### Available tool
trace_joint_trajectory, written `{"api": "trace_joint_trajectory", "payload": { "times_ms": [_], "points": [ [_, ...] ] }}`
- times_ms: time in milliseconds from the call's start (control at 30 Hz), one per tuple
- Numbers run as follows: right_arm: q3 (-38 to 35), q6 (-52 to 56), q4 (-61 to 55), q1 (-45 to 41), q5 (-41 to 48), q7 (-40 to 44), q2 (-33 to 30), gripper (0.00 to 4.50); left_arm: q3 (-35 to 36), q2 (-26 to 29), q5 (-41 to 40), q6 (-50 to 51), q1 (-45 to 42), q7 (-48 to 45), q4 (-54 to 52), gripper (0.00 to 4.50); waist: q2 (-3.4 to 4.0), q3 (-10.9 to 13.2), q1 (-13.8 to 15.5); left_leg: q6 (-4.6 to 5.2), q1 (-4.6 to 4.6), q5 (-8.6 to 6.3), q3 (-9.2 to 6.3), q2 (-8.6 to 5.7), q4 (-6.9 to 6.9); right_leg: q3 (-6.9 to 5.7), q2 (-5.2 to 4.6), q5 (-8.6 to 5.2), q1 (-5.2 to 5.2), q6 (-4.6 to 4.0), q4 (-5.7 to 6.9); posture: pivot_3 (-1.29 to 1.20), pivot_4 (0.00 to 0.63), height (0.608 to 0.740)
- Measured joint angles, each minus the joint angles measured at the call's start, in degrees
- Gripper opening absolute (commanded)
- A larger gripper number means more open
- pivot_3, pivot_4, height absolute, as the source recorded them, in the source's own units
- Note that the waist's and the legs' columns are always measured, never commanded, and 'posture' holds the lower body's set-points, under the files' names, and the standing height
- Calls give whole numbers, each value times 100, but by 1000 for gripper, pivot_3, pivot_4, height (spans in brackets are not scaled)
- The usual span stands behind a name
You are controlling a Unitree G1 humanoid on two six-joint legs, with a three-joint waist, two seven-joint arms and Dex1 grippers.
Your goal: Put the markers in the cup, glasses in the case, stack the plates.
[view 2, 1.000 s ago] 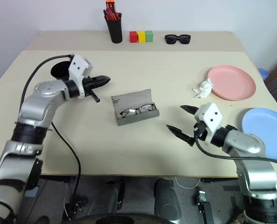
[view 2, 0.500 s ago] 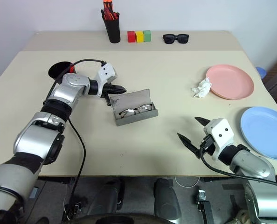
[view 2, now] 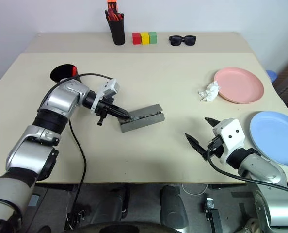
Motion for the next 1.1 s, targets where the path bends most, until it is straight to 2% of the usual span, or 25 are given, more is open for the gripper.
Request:
{"api": "trace_joint_trajectory", "payload": {
  "times_ms": [133, 267, 667, 900, 1000, 1100],
  "points": [
    [-46, 9, 27, 8, -22, -184, 14, 4500, -269, 137, -4, 244, 531, 59, -939, 30, 0, -4, 15, 0, 7, 0, -1, 0, 0, 0, 0, 0, 6, -1, -1, 0, 150, 740],
    [-252, -18, 156, 105, -64, -333, 50, 4500, -303, 161, -104, 556, 810, 321, -1304, 30, 2, -5, 14, 1, 13, 0, -1, 1, 3, 0, 1, -2, 11, -5, 1, 0, 150, 740],
    [-630, -643, 862, 98, -331, -634, 138, 4500, 267, -93, -563, 353, 710, 1224, -1483, 30, 2, -5, 15, 1, 10, 0, 0, 0, 4, 0, 0, -1, 10, -2, -3, 0, 150, 740],
    [-803, -898, 1382, 40, -504, -813, 138, 4500, 830, -416, -1219, 276, 479, 1522, -1780, 30, 3, -5, 9, 1, 11, 0, 0, 0, 2, 0, 0, 0, 10, -1, -3, 0, 150, 740],
    [-823, -928, 1457, 43, -509, -817, 140, 4500, 894, -576, -1227, 251, 473, 1961, -1727, 30, 3, -5, 6, 1, 13, 1, 1, 0, 4, 0, 0, 0, 11, -1, 0, 0, 150, 740],
    [-820, -1000, 1466, 37, -504, -808, 160, 4500, 927, -849, -915, -70, 222, 2867, -1055, 30, 2, -5, 20, 1, 13, 1, 0, -1, 10, 0, 0, 1, 15, 0, -1, 0, 150, 740]
  ]
}}
